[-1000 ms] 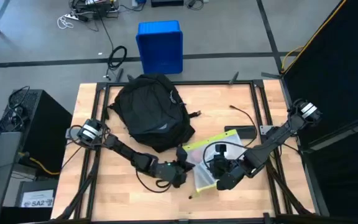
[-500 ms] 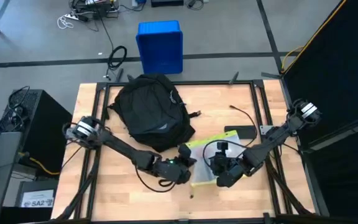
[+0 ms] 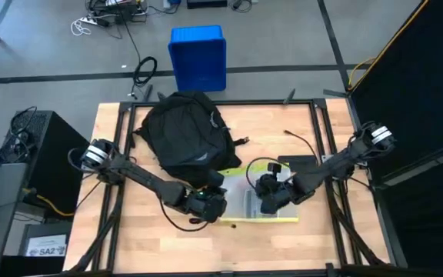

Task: Unpack backpack
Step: Open the zip lock bag

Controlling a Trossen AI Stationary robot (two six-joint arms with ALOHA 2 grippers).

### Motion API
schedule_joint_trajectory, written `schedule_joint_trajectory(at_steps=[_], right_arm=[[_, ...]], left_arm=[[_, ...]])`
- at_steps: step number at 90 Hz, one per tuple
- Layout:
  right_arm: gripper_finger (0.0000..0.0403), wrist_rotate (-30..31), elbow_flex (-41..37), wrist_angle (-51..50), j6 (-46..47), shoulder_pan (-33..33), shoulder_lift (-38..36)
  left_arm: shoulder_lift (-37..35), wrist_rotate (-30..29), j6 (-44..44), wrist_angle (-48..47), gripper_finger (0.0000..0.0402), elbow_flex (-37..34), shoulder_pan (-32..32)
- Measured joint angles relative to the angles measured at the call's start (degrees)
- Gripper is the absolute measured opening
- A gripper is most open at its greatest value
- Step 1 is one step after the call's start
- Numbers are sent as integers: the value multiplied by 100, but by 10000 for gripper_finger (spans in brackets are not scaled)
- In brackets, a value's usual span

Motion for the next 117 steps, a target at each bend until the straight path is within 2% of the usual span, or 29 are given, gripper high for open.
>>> schedule_joint_trajectory(at_steps=[30, 47, 83, 117], right_arm=[[122, -193, -352, 569, -163, -384, 1], [119, -196, -352, 666, -259, -390, 1], [122, -184, -352, 693, -354, -372, 1], [123, -176, -352, 688, -341, -372, 1]], left_arm=[[2, 528, -532, 45, 0, -410, 0], [-14, 528, -713, 167, 0, -410, 0], [-557, 281, -1131, -118, 0, -419, -2], [-618, 358, -1542, 1151, 0, -1491, -37]])
